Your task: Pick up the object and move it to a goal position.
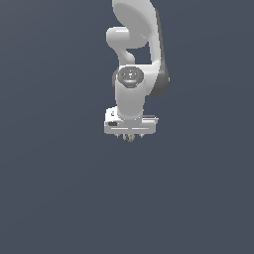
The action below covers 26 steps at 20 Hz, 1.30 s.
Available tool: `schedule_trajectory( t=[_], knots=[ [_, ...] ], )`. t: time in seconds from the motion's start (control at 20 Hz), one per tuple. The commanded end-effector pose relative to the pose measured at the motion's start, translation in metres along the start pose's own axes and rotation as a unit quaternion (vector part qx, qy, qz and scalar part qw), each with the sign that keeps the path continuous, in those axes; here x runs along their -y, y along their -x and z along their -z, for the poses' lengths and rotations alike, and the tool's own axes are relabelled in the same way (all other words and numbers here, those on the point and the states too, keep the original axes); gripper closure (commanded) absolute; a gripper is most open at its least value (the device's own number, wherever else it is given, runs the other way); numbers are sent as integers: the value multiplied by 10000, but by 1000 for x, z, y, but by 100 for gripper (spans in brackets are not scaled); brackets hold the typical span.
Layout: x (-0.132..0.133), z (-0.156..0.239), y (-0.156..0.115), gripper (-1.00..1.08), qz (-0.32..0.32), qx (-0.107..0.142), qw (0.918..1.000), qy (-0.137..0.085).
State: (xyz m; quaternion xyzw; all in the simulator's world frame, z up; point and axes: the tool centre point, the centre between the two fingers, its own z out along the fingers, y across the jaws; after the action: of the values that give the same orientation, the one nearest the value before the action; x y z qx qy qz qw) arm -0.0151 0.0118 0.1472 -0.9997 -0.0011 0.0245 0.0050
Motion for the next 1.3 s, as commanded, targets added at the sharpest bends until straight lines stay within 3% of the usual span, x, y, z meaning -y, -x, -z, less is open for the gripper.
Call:
schedule_trajectory(
  t=[0.0,0.45,1.25],
  knots=[
    [0,0,0,-92,0,0,10000,0],
    [-31,0,0,-92,-237,-55,9996,112],
    [-27,-5,4,-92,-665,-65,9977,94]
  ],
)
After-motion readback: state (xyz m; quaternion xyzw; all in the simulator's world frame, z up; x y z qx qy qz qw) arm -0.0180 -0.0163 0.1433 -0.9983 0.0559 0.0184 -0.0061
